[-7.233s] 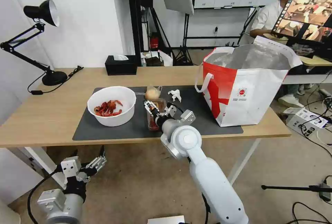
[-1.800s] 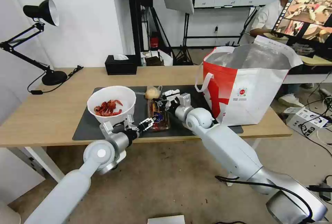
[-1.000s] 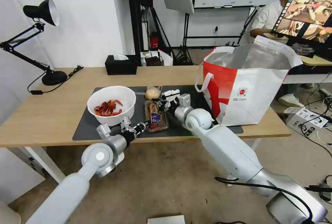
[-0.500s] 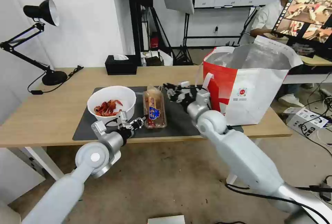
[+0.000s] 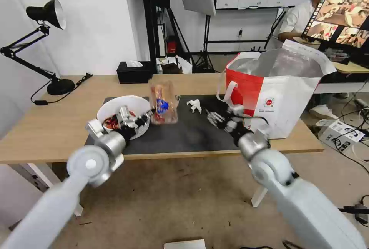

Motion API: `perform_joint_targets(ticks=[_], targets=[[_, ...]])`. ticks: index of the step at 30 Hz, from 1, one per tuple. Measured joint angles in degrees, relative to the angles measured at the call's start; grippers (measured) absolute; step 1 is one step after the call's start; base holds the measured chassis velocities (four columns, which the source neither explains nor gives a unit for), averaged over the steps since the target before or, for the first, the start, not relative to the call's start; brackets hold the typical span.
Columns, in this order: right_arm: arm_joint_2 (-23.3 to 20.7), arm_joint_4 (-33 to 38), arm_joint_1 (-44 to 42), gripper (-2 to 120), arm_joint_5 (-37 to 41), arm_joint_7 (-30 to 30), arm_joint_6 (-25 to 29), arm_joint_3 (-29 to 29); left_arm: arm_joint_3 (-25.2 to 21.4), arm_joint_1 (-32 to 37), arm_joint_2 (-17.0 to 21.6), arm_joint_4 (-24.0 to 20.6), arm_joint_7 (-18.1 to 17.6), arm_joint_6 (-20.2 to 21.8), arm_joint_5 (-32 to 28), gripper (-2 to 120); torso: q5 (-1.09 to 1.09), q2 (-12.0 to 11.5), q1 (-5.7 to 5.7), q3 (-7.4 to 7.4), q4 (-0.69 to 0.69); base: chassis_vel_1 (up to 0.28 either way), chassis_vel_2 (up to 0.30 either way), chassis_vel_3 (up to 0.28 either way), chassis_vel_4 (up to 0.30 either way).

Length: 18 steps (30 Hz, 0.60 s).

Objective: Pick up the trash from the table and place it into the takeout bag.

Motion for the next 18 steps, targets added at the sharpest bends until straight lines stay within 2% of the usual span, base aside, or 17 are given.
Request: perform_joint_targets(ticks=[3, 4, 6, 8, 9, 10, 12, 15, 16, 18], targets=[[0.9, 2.9, -10.0, 99, -5.1, -1.5, 4.8, 4.6, 1.1, -6.0, 1.6, -0.1, 1.4, -1.4, 0.4, 0, 0.01, 0.0, 0.00, 0.00, 0.01, 0.000, 0.000, 0.000, 0.000], [0.9, 2.9, -10.0, 99, -5.1, -1.5, 4.8, 4.6, 1.1, -6.0, 1.6, -0.1, 1.4, -1.4, 0.4, 0, 0.01, 0.0, 0.00, 0.00, 0.01, 0.000, 0.000, 0.000, 0.000], [2.1, 3.5, -15.0, 100, -7.5, -2.3, 8.3, 7.1, 3.2, -10.4, 2.0, 0.6, 2.1, -2.2, 0.8, 0, 0.00, 0.0, 0.00, 0.00, 0.00, 0.000, 0.000, 0.000, 0.000], [4.5, 3.4, -20.7, 100, -10.4, -2.3, 13.0, 8.8, 7.3, -16.1, 1.8, 2.1, 2.4, -3.0, 1.6, 0, 0.03, 0.0, 0.00, 0.00, 0.01, 0.000, 0.000, 0.000, 0.000], [4.5, 3.4, -20.7, 100, -10.4, -2.3, 13.0, 8.8, 7.3, -16.1, 1.8, 2.1, 2.4, -3.0, 1.6, 0, 0.03, 0.0, 0.00, 0.00, 0.01, 0.000, 0.000, 0.000, 0.000], [5.8, 3.3, -23.3, 100, -12.1, -2.0, 14.7, 9.5, 9.8, -19.3, 1.2, 3.1, 2.4, -3.4, 2.2, 0, 0.02, 0.0, 0.00, 0.00, 0.00, 0.000, 0.000, 0.000, 0.000], [6.2, 3.2, -24.2, 100, -12.8, -2.0, 15.2, 9.7, 11.1, -20.7, 0.7, 3.6, 2.4, -3.5, 2.4, 0, 0.01, 0.0, 0.00, 0.00, 0.01, 0.000, 0.000, 0.000, 0.000], [8.8, 2.8, -29.6, 100, -17.5, -1.7, 18.1, 11.0, 18.7, -29.9, -3.7, 7.9, 1.4, -4.1, 3.1, 0, 0.02, 0.0, 0.00, 0.00, 0.01, 0.000, 0.000, 0.000, 0.000], [8.8, 2.8, -29.6, 100, -17.5, -1.7, 18.1, 11.0, 18.7, -29.9, -3.7, 7.9, 1.4, -4.1, 3.1, 0, 0.02, 0.0, 0.00, 0.00, 0.01, 0.000, 0.000, 0.000, 0.000], [9.8, 2.7, -31.2, 100, -18.8, -1.6, 18.7, 11.4, 22.9, -35.3, -7.8, 11.7, 0.2, -4.8, 3.3, 0, 0.00, 0.0, 0.00, 0.01, 0.00, 0.000, 0.000, 0.000, 0.000]])
